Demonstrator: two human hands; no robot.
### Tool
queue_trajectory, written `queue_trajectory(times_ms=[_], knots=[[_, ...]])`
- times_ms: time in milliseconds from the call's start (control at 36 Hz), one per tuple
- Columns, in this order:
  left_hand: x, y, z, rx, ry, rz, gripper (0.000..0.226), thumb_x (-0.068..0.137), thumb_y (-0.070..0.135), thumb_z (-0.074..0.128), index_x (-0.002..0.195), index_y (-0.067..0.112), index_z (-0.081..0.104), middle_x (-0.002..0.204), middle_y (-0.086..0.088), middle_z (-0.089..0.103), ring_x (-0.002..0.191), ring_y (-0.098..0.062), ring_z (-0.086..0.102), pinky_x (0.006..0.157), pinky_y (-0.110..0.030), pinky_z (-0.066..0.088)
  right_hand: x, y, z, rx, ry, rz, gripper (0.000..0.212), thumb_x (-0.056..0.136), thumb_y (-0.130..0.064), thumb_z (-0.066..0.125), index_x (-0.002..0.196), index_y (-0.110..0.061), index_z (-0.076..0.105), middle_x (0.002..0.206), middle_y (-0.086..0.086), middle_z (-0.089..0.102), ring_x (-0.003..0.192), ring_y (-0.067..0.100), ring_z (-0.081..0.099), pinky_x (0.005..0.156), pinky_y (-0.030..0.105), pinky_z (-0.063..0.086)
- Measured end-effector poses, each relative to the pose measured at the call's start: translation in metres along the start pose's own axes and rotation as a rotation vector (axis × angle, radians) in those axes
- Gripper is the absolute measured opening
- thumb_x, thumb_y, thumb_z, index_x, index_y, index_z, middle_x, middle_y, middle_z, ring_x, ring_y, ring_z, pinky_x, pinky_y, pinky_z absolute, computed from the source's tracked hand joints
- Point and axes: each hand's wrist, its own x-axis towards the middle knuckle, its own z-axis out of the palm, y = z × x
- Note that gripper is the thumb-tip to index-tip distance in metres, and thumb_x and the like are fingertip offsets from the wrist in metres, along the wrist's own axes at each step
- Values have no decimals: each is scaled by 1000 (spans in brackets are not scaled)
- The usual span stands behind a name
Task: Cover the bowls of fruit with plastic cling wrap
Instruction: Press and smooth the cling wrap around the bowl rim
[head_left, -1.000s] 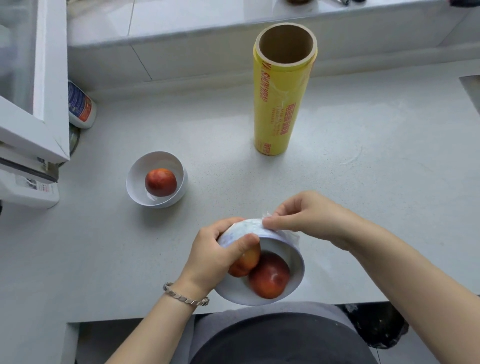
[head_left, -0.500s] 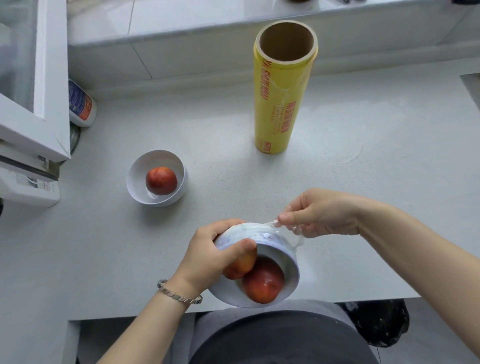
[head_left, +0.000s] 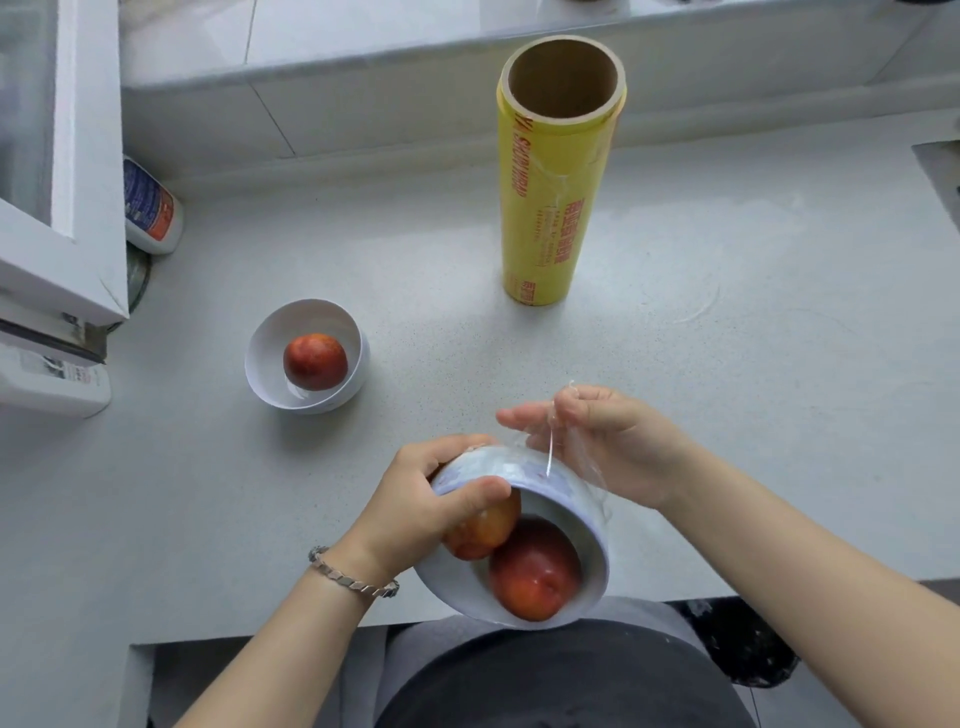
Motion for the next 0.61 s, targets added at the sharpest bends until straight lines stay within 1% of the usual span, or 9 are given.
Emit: queue_trajectory(times_ms=[56,111,194,250,333,389,472,556,611], knots=[[1,1,-1,-2,-6,16,28,56,48,66,80,36,71,78,15,70,76,1,62,71,-13,48,-1,0,5,22,105,-35,29,44,-31,86,60,-10,73,70,3,73,61,8,67,59,17,53],[1,3,-2,-2,-9,37,25,56,46,66,79,38,72,80,17,71,77,2,63,71,-12,47,-3,1,12,-1,243,-47,14,58,-22,71,58,-8,72,60,3,69,53,9,65,54,17,52],[-1,3,-3,-6,-10,74,33,58,43,67,88,31,69,85,17,72,82,1,64,74,-12,47,-4,5,16,-91,406,-24,12,74,-8,64,65,-3,69,54,3,66,47,9,62,49,16,51],[-3,1,-3,0,-1,86,37,56,45,69,90,29,68,88,17,72,85,1,65,76,-12,47,-2,9,16,-120,480,6,11,77,-5,65,68,-1,68,55,4,68,49,9,63,51,16,52],[-4,-2,-2,17,20,99,49,52,64,75,89,33,70,92,17,72,87,-1,65,78,-13,47,-1,13,14,-196,546,34,10,75,-5,69,66,-2,70,58,6,69,50,11,63,53,18,53],[-5,-2,-2,25,15,109,47,51,74,70,86,42,71,92,21,71,86,3,64,78,-10,46,-2,15,12,-284,567,49,10,74,-7,72,66,-2,71,57,5,68,48,10,62,51,17,51],[-6,1,-2,62,-13,116,46,53,76,67,92,51,67,91,24,69,86,4,64,78,-10,46,-4,18,9,-389,569,85,13,73,-12,75,70,-1,71,53,2,65,45,8,58,47,15,47],[-7,1,-3,69,-12,122,48,53,76,67,94,51,67,93,24,70,88,3,64,78,-11,46,-5,19,6,-466,597,97,19,71,-19,77,69,-3,68,52,0,60,44,6,54,45,14,43],[-8,0,-3,46,-1,119,51,52,76,67,93,46,70,93,22,70,88,1,65,78,-12,47,-7,21,3,-532,612,100,18,72,-17,77,65,-6,65,52,-2,58,42,2,51,42,12,41]])
